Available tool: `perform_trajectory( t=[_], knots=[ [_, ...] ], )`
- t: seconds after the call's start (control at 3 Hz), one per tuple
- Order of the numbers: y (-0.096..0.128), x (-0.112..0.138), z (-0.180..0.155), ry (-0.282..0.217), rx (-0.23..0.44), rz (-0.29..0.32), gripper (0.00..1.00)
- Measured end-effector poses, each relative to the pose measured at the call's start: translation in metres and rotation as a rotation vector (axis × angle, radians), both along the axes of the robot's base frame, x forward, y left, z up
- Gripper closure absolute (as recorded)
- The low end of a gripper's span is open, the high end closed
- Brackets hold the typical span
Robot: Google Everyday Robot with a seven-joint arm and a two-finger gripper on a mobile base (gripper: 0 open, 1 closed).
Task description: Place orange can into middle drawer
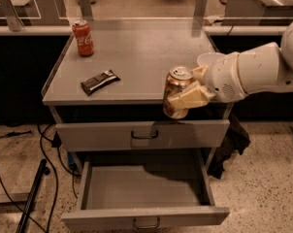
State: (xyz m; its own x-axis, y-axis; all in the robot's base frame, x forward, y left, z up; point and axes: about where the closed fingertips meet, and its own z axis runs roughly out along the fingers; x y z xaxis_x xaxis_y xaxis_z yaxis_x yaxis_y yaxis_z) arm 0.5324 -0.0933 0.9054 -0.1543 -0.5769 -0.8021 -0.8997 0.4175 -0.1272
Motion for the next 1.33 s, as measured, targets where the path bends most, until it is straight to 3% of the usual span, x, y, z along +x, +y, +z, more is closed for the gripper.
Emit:
perform_trajectory(
  t=[0.33,0.67,1.33],
  knots=[
    [-0.013,-0.011,-0.046,0.0,0.012,0.008,1.0],
    [-0.021,-0.017,-0.106,0.035,0.014,0.023,1.0],
    [-0.028,-0.024,-0.166,0.016,-0.033,0.054,1.0]
  ],
)
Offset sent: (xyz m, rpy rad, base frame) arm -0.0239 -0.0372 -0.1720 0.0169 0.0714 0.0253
